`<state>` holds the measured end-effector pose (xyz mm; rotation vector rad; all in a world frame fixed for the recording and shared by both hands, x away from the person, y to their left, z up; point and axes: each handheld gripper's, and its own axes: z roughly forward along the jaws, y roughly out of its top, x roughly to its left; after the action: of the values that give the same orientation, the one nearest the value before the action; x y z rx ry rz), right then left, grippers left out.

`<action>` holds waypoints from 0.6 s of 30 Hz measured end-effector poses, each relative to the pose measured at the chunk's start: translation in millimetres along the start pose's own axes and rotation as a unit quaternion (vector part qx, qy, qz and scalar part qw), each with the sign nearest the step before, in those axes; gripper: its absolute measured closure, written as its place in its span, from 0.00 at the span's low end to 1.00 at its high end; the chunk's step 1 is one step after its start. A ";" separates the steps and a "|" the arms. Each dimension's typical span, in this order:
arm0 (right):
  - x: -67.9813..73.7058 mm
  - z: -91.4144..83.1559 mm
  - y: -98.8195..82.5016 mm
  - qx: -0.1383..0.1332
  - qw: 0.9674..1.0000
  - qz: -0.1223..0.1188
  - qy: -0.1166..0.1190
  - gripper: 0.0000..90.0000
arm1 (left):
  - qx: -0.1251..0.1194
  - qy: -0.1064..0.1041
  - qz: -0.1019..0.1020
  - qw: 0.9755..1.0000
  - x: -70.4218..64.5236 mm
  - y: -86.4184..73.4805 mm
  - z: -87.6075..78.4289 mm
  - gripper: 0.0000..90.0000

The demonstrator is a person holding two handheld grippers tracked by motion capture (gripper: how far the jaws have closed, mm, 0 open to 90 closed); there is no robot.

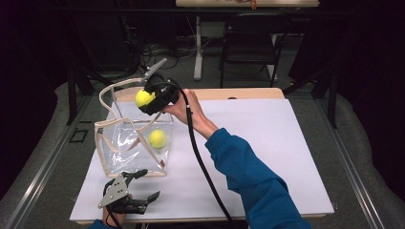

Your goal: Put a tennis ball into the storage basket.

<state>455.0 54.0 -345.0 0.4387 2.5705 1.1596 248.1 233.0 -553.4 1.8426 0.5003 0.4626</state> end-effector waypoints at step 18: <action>0.7 11.7 1.9 0.021 1.000 0.002 -0.003 0.28 | -0.001 -0.002 0.001 1.000 0.1 0.2 0.0 0.18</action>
<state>459.1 63.3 -351.0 0.4573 2.5935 1.1054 248.2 233.0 -553.3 1.8417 0.4948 0.4612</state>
